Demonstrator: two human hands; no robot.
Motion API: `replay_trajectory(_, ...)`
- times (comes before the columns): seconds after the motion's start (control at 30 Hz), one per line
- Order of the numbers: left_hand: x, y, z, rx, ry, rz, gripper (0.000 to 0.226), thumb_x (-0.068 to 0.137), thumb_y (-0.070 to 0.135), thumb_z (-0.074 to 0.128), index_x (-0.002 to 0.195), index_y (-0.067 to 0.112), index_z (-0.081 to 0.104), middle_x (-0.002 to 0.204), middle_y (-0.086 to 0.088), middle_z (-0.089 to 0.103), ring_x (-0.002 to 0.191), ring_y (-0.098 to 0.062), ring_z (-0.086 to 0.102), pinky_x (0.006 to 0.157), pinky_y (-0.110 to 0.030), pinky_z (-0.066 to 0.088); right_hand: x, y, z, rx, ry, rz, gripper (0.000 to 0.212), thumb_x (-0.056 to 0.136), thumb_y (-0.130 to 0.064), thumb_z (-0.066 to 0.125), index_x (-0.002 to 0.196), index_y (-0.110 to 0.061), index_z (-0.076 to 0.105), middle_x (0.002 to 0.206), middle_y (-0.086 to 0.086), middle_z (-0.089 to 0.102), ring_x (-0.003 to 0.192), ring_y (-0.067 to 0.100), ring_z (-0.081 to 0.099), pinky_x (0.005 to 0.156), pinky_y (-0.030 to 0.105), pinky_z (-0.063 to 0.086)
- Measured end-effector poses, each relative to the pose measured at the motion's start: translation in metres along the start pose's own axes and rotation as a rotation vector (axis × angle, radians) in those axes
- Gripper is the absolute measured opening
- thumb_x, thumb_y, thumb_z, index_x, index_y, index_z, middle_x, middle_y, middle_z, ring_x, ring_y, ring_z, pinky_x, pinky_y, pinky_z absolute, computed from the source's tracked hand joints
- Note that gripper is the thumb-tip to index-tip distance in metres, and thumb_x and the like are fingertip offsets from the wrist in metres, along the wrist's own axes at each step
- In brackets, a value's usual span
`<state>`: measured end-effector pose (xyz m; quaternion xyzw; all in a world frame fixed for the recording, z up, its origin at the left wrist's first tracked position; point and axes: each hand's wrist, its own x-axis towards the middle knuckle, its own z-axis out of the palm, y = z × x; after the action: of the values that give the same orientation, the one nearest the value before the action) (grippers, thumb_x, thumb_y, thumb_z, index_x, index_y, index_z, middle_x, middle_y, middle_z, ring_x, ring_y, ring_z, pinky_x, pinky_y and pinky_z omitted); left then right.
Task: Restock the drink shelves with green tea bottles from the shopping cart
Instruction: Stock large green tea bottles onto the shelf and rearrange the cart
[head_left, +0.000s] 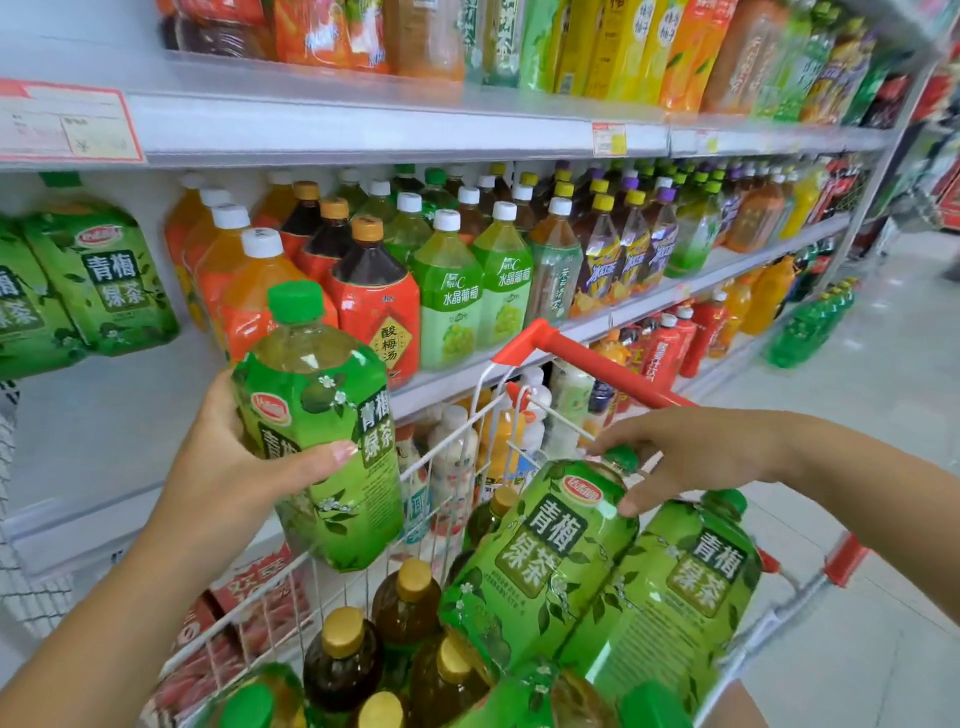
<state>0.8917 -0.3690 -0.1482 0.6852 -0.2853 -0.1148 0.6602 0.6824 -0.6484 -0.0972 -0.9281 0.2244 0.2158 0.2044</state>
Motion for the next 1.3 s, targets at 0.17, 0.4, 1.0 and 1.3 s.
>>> replay_trajectory(0.17,-0.002,-0.002,-0.009,-0.002,0.037,-0.029,0.081,0.028,0.046,0.082,0.103,0.048,0.051,0.094,0.030,0.069,0.085,0.006,0.067,0.074,-0.029,0.049,0.022,0.014,-0.010,-0.042,-0.019,-0.064,0.047,0.079,-0.040,0.074,0.113,-0.064,0.051,0.128,-0.006,0.058,0.100,0.011,0.062,0.094,0.038,0.048)
replay_trajectory(0.4,-0.010,-0.009,-0.022,0.017,0.088,-0.035,0.097,0.029,0.046,0.085,0.119,0.042,0.051,0.105,0.017,0.070,0.096,-0.005,0.068,0.083,-0.037,0.053,0.028,-0.002,-0.017,-0.261,0.115,-0.270,0.036,0.081,-0.021,0.075,0.112,-0.033,0.062,0.121,-0.006,0.052,0.111,0.006,0.047,0.086,0.007,0.034)
replay_trajectory(1.0,-0.038,0.001,-0.072,0.041,0.363,-0.027,0.072,0.057,0.011,0.087,0.114,0.030,0.048,0.097,0.013,0.063,0.079,0.003,0.062,0.066,-0.020,0.043,0.044,-0.033,0.016,0.692,0.182,-0.185,0.096,0.038,-0.036,0.094,0.126,-0.030,0.054,0.131,-0.003,0.057,0.113,0.008,0.059,0.093,0.025,0.046)
replay_trajectory(1.3,-0.037,-0.001,-0.066,-0.001,0.333,-0.031,0.078,0.033,0.035,0.088,0.100,0.045,0.050,0.098,0.014,0.068,0.082,0.006,0.066,0.071,-0.026,0.050,0.025,-0.059,0.029,0.466,0.257,-0.201,0.092,0.043,-0.049,0.092,0.113,-0.059,0.034,0.121,-0.005,0.055,0.107,0.009,0.058,0.095,0.035,0.048)
